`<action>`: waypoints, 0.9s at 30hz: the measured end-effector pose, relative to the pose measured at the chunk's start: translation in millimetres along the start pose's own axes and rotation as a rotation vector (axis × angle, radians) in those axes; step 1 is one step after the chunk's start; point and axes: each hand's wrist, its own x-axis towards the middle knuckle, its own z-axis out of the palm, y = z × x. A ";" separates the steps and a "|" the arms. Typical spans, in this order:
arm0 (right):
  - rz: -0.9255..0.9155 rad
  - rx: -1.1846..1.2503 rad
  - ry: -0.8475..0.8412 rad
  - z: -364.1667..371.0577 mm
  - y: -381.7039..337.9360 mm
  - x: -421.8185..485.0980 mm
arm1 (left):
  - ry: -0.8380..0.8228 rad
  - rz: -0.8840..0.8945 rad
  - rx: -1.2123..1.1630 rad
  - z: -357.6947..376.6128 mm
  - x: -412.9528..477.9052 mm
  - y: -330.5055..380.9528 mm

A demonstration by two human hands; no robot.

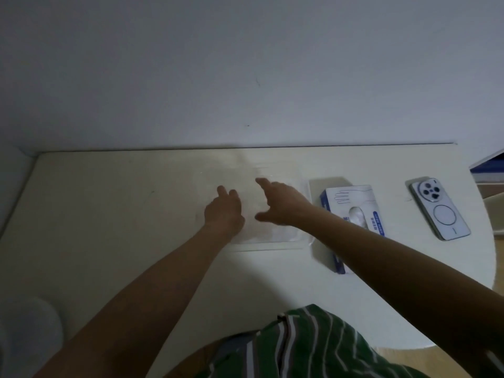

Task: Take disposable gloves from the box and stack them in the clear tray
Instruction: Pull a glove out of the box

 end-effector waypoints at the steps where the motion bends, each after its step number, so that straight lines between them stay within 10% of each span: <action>1: -0.030 0.044 0.083 -12.4 1.9 -7.2 | 0.099 0.012 -0.032 -7.6 -3.3 8.3; 7: -0.007 0.302 0.511 -61.2 61.8 -54.1 | 0.441 0.267 -0.303 -43.2 -23.2 90.5; 17: 0.336 0.147 0.223 7.6 174.5 -117.4 | -0.100 0.484 -0.262 25.3 -41.4 203.9; 27: 0.254 0.165 0.355 16.9 183.5 -111.7 | -0.137 0.296 -0.282 67.2 -30.8 205.8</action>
